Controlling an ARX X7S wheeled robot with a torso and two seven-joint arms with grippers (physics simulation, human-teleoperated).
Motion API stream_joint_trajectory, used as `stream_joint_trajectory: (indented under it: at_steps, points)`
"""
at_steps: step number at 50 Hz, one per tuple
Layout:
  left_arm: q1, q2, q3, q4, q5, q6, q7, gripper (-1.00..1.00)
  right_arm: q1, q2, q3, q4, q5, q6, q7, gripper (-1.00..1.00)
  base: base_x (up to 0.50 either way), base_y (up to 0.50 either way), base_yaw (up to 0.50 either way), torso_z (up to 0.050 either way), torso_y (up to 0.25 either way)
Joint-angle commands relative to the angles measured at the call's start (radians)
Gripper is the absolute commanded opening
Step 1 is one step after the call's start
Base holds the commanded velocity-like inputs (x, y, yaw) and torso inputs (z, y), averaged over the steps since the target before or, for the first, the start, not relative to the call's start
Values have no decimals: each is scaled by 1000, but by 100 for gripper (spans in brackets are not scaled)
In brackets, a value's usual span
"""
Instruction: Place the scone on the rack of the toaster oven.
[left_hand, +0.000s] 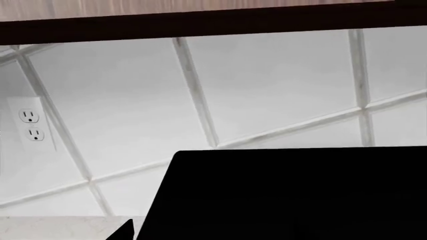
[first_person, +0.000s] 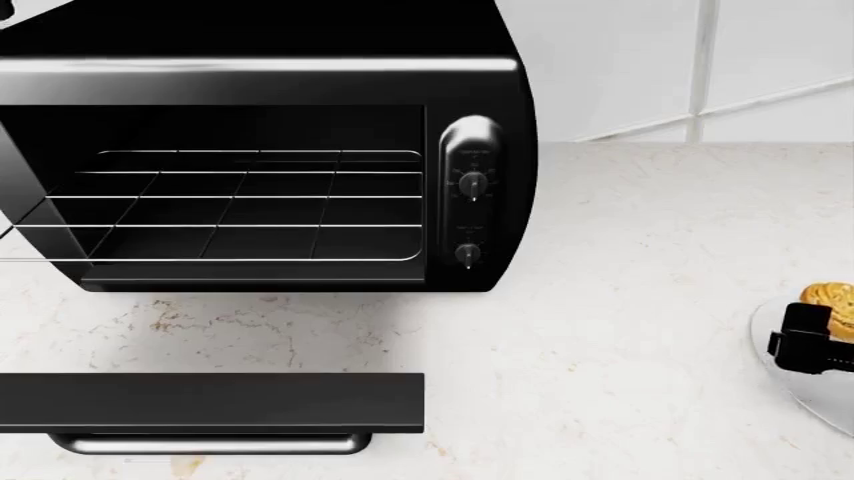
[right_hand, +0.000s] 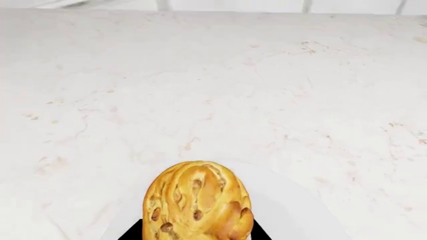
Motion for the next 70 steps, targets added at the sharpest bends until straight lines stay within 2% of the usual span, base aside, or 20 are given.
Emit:
stream_joint_trajectory:
  at_steps: [1,6,7,9,11,14,19,21,23,24,26,31,33,34,37,44,47,49,51,70]
  points:
    - [-5,-6,7,-1,-3,4,5,100,236,83,-80,-47,299,98,181,-100,0,0,0,0,0]
    - [2,-11,4,3,-16,7,3,100,394,128,-203,-14,625,95,343,-100,0,0,0,0,0]
    - [-86,15,38,-58,12,-28,23,100,400,136,-223,-18,646,91,351,-100,0,0,0,0,0]
    - [-122,27,56,-85,34,-36,38,100,430,131,-262,-54,727,86,331,-100,0,0,0,0,0]
    - [-20,-6,18,-10,-5,3,13,100,460,129,-285,-55,814,90,357,-100,0,0,0,0,0]
    - [-11,-4,16,-2,-14,8,3,100,487,128,-303,-31,949,86,416,-100,0,0,0,0,0]
    - [3,-10,11,7,-25,16,-6,100,547,159,-374,-27,1090,74,459,-100,0,0,0,0,0]
    - [-111,17,56,-73,18,-29,34,100,569,172,-388,-33,1122,66,458,-100,0,0,0,0,0]
    - [6,-19,11,8,-27,18,0,100,599,189,-408,-38,1164,65,455,-100,0,0,0,0,0]
    - [-68,5,40,-44,-4,-12,14,100,611,196,-416,-40,1184,63,451,-100,0,0,0,0,0]
    - [6,-21,11,11,-31,18,-3,100,659,215,-436,-32,1266,51,457,-100,0,0,0,0,0]
    - [1,-20,16,7,-32,18,1,100,719,249,-444,-39,1329,42,415,-100,0,0,0,0,0]
    - [-104,14,60,-69,9,-22,30,100,722,257,-430,-52,1336,41,385,-100,0,0,0,0,0]
    - [-6,-18,22,0,-27,18,6,100,722,261,-430,-52,1349,35,382,-100,0,0,0,0,0]
    - [6,-21,17,12,-39,23,-5,100,773,244,-442,-77,1347,43,343,-100,0,0,0,0,0]
    - [10,-27,19,15,-43,25,-5,100,920,206,-613,17,1509,-62,486,-100,0,0,0,0,0]
    - [-112,10,70,-70,4,-23,31,100,981,173,-684,32,1558,-74,521,-100,0,0,0,0,0]
    - [-99,12,67,-63,-3,-16,22,100,1021,154,-721,29,1579,-71,535,-100,0,0,0,0,0]
    - [13,-27,27,18,-39,32,3,100,1066,110,-766,48,1588,-77,550,-100,0,0,0,0,0]
    - [8,-38,36,20,-46,34,1,100,1146,-178,-1006,181,1534,-146,647,-100,0,0,0,0,0]
